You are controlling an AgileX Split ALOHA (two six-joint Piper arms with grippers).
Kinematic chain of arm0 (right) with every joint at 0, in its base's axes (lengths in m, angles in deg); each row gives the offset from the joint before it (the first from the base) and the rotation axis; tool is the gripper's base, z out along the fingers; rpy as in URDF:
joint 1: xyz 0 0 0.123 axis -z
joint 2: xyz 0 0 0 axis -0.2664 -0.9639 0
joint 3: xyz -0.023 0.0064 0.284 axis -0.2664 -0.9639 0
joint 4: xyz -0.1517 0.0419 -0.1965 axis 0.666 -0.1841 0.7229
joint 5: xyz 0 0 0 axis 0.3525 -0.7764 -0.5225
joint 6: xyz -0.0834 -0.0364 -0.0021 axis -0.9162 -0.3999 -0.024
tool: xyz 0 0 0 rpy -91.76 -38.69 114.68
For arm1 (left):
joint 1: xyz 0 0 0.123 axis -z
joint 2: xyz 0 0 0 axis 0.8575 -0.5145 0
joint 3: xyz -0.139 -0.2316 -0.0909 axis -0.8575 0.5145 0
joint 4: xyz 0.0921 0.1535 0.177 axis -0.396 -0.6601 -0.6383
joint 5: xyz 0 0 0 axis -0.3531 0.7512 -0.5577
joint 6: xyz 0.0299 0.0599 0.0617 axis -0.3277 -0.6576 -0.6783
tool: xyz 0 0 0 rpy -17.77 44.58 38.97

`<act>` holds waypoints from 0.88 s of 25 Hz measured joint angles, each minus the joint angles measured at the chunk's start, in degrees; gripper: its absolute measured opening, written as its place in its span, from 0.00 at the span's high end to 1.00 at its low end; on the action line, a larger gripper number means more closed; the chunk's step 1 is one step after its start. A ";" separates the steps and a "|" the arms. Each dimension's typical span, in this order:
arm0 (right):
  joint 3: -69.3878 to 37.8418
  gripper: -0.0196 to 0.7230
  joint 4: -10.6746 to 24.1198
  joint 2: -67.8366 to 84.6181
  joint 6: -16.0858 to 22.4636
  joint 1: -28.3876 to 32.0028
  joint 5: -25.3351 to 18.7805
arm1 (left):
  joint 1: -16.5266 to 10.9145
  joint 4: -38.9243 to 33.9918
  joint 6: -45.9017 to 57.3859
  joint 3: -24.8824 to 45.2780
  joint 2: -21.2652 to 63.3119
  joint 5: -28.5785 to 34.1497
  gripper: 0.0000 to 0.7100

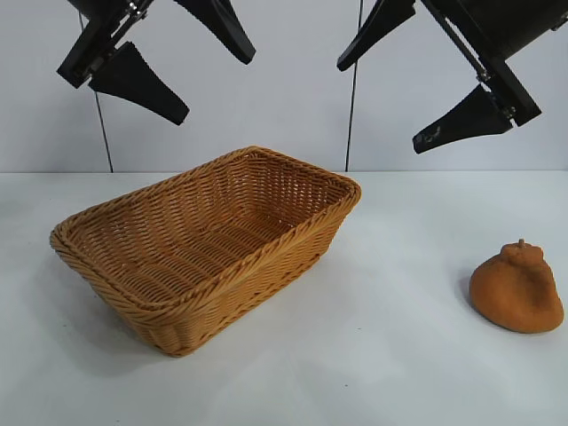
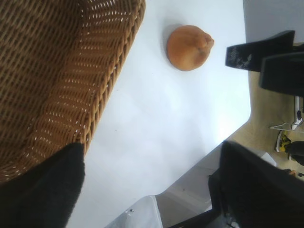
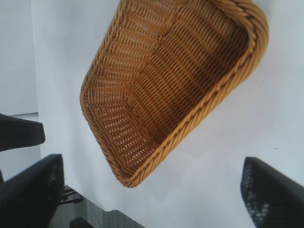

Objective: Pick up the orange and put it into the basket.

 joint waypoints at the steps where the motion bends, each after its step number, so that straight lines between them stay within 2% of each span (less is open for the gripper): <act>1: 0.00 0.04 0.00 0.00 0.00 0.00 0.00 | 0.00 0.00 0.00 0.00 0.00 0.00 0.21; 22: 0.00 0.04 0.00 0.00 0.00 0.00 0.00 | 0.00 0.04 0.00 0.00 0.00 -0.95 0.21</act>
